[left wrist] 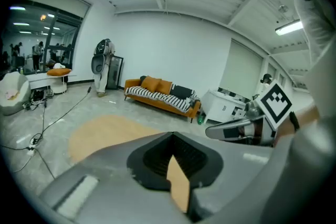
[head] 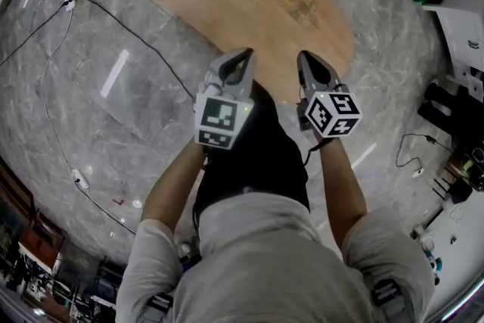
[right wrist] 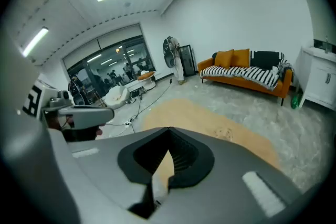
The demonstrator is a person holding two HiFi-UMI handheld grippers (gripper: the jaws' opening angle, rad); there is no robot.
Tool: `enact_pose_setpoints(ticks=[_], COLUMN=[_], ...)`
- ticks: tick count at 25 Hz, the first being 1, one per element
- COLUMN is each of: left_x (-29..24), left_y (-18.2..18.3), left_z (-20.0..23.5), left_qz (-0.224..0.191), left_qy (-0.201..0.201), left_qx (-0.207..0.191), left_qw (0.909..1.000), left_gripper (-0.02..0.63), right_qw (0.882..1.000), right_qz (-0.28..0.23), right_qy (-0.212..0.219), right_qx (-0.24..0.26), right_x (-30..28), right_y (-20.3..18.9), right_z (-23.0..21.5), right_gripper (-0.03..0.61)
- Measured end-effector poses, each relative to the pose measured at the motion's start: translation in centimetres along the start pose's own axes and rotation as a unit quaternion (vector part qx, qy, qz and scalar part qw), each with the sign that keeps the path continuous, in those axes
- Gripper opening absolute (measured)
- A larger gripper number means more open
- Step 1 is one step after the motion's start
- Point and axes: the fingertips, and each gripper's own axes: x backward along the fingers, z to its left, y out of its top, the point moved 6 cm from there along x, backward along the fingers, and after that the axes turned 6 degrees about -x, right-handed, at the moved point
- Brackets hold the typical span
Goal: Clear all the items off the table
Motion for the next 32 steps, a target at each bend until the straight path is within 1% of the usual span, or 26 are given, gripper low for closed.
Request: enact_pose_setpoints(ticks=[1, 3, 5, 8, 11, 14, 16, 18, 20, 24, 27, 30, 32], left_x=[-1.0, -2.9, -4.6, -6.5, -9.1, -12.0, -13.4, -14.7, -16.1, -18.0, -18.8, -19.6, -19.9], left_y=[-0.6, -2.0, -3.3, -5.3, -6.8, -8.0, -9.0, -9.8, -10.7, -12.8, -13.0, -12.7, -12.7], left_z=[0.2, 0.6, 0.9, 0.8, 0.6, -0.2, -0.6, -0.5, -0.1, -0.2, 0.1, 0.4, 0.8], left_qz=[0.01, 0.029, 0.041, 0.059, 0.067, 0.073, 0.08, 0.088, 0.099, 0.126, 0.134, 0.134, 0.135], left_qy=[-0.004, -0.002, -0.003, -0.004, -0.007, -0.018, -0.015, -0.006, -0.001, -0.002, 0.005, 0.011, 0.011], left_qx=[0.003, 0.006, 0.004, 0.01, 0.035, 0.063, 0.076, 0.087, 0.093, 0.102, 0.102, 0.099, 0.102], left_qw=[0.9999, 0.9996, 0.9991, 0.9982, 0.9971, 0.9952, 0.9938, 0.9923, 0.9908, 0.9868, 0.9857, 0.9859, 0.9854], left_gripper=[0.02, 0.02, 0.02, 0.02, 0.02, 0.02, 0.02, 0.02, 0.02, 0.02, 0.02, 0.02, 0.02], right_qw=[1.0, 0.999, 0.999, 0.998, 0.997, 0.996, 0.993, 0.992, 0.991, 0.987, 0.984, 0.978, 0.968], right_qz=[0.009, 0.025, 0.031, 0.044, 0.055, 0.075, 0.097, 0.112, 0.117, 0.132, 0.143, 0.16, 0.185], right_qy=[0.003, 0.018, 0.024, 0.033, 0.047, 0.051, 0.052, 0.052, 0.047, 0.033, 0.033, 0.026, 0.014], right_qx=[0.0, -0.018, -0.026, -0.014, -0.007, 0.018, 0.033, 0.036, 0.042, 0.081, 0.099, 0.134, 0.169], right_x=[-0.9, -2.9, -4.5, -6.1, -7.5, -9.1, -9.9, -11.0, -12.3, -14.0, -15.2, -16.5, -17.4], right_y=[-0.8, -2.0, -3.0, -3.9, -3.7, -3.8, -4.5, -4.9, -4.7, -4.1, -3.3, -2.8, -2.8], right_z=[-0.7, -2.3, -3.8, -5.0, -6.3, -8.2, -9.3, -10.5, -11.9, -14.1, -15.0, -15.8, -16.3], right_gripper=[0.006, 0.006, 0.006, 0.006, 0.006, 0.006, 0.006, 0.007, 0.006, 0.007, 0.006, 0.008, 0.007])
